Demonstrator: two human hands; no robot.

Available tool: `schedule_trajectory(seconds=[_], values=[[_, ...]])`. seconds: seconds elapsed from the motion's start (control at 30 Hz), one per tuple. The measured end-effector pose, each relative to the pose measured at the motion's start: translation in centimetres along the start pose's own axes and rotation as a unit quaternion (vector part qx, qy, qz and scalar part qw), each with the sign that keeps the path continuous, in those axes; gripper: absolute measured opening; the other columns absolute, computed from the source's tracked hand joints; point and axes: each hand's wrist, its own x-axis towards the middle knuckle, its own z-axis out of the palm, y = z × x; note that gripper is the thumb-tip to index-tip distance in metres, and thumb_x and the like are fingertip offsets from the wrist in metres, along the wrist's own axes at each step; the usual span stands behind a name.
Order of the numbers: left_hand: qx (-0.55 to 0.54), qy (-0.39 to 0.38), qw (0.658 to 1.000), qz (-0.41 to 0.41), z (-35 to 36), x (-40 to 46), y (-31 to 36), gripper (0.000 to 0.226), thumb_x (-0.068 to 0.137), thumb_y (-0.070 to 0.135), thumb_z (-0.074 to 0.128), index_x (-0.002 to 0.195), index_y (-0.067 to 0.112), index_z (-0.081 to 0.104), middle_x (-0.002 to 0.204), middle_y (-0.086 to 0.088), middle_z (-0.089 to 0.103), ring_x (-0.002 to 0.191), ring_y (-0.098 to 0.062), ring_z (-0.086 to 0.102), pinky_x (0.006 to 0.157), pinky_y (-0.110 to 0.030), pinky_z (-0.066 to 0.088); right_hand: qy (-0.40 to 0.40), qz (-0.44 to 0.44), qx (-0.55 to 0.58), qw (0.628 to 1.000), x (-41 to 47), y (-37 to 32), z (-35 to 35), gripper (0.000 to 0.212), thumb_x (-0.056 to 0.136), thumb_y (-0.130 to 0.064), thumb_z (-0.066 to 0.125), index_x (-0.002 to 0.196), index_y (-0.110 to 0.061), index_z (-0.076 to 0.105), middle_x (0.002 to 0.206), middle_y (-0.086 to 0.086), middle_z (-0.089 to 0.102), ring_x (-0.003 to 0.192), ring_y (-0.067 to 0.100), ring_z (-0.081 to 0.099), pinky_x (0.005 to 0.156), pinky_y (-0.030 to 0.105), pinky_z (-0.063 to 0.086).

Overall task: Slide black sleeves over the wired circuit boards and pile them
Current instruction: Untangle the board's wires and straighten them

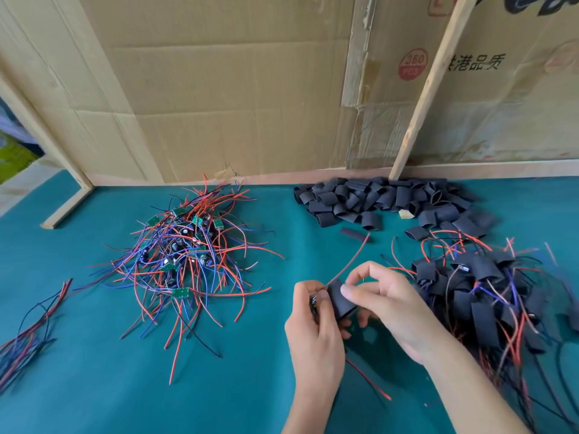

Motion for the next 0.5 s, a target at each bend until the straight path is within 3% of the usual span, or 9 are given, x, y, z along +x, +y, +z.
schedule_trajectory(seconds=[0.07, 0.2, 0.3, 0.37, 0.43, 0.5], values=[[-0.004, 0.007, 1.000, -0.001, 0.0, 0.1, -0.2, 0.022, 0.107, 0.016, 0.048, 0.091, 0.029, 0.054, 0.068, -0.001, 0.064, 0.050, -0.018, 0.057, 0.049, -0.033, 0.053, -0.020, 0.014, 0.042, 0.999, 0.0, 0.0, 0.1, 0.023, 0.081, -0.025, 0.076, 0.087, -0.008, 0.062, 0.069, 0.013, 0.066, 0.060, 0.020, 0.059, 0.053, 0.025, 0.046], [-0.011, -0.009, 1.000, 0.003, 0.1, 0.0, -0.3, 0.021, 0.108, 0.016, 0.048, 0.093, 0.028, 0.055, 0.065, -0.002, 0.065, 0.049, -0.014, 0.057, 0.047, -0.026, 0.050, -0.075, 0.046, 0.084, 0.993, 0.0, 0.1, 0.0, 0.024, 0.081, -0.017, 0.086, 0.078, -0.007, 0.064, 0.076, 0.020, 0.063, 0.064, 0.030, 0.061, 0.058, 0.027, 0.050], [-0.004, -0.020, 1.000, 0.006, 0.1, 0.0, -0.3, 0.022, 0.108, 0.016, 0.048, 0.093, 0.031, 0.056, 0.064, 0.003, 0.065, 0.049, -0.013, 0.058, 0.046, -0.025, 0.051, -0.082, 0.049, 0.086, 0.992, -0.1, 0.2, -0.2, 0.025, 0.077, -0.021, 0.085, 0.077, -0.008, 0.064, 0.079, 0.025, 0.062, 0.065, 0.031, 0.061, 0.057, 0.028, 0.049], [-0.013, -0.030, 0.999, -0.001, 0.1, -0.1, -0.2, 0.023, 0.108, 0.016, 0.047, 0.093, 0.032, 0.055, 0.070, 0.003, 0.070, 0.052, -0.016, 0.063, 0.048, -0.025, 0.051, -0.046, 0.037, 0.085, 0.995, -0.1, 0.0, -0.2, 0.029, 0.071, -0.016, 0.088, 0.081, -0.008, 0.062, 0.080, 0.023, 0.066, 0.064, 0.029, 0.063, 0.055, 0.026, 0.049], [-0.026, -0.037, 0.999, -0.003, 0.2, -0.1, 0.0, 0.026, 0.109, 0.016, 0.046, 0.093, 0.034, 0.055, 0.087, 0.006, 0.076, 0.056, -0.020, 0.066, 0.050, -0.027, 0.052, 0.051, 0.002, 0.119, 0.992, 0.3, -0.3, -0.7, 0.033, 0.072, -0.005, 0.086, 0.091, -0.008, 0.059, 0.089, 0.021, 0.074, 0.071, 0.024, 0.070, 0.057, 0.024, 0.052], [-0.035, -0.033, 0.999, -0.003, 0.3, -0.1, 0.1, 0.026, 0.109, 0.016, 0.046, 0.093, 0.034, 0.055, 0.095, 0.007, 0.076, 0.057, -0.022, 0.067, 0.050, -0.029, 0.052, 0.165, -0.046, 0.186, 0.967, 0.7, -0.7, -1.6, 0.027, 0.083, 0.002, 0.075, 0.102, -0.009, 0.059, 0.099, 0.020, 0.077, 0.082, 0.022, 0.074, 0.069, 0.026, 0.059]])
